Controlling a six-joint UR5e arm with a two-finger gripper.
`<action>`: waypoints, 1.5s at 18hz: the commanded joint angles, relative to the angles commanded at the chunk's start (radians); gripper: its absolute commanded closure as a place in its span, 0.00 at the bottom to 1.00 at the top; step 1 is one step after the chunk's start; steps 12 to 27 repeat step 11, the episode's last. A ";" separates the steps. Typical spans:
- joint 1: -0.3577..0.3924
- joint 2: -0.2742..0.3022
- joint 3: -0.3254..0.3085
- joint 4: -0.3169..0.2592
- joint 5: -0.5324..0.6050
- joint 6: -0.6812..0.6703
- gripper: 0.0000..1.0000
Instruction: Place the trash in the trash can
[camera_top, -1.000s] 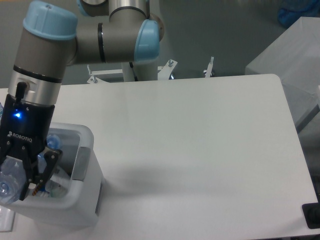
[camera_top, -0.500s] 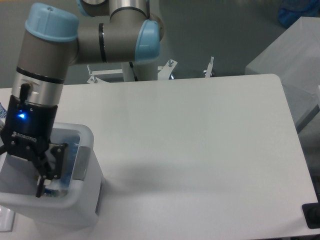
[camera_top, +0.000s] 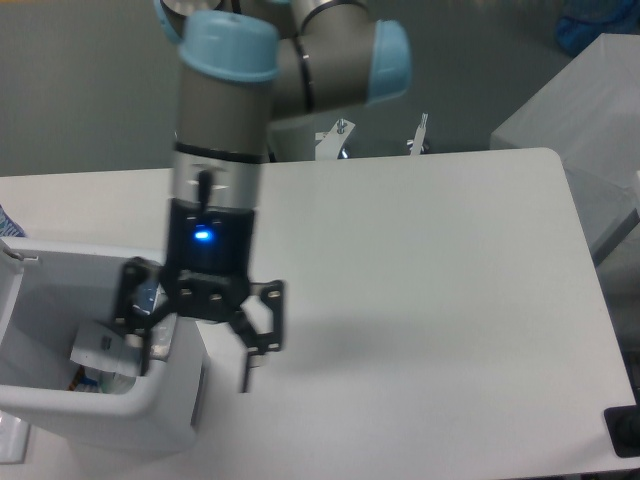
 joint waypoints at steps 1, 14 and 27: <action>0.012 0.011 -0.011 -0.034 0.055 0.060 0.00; 0.124 0.143 -0.012 -0.420 0.106 0.505 0.00; 0.124 0.143 -0.012 -0.420 0.106 0.505 0.00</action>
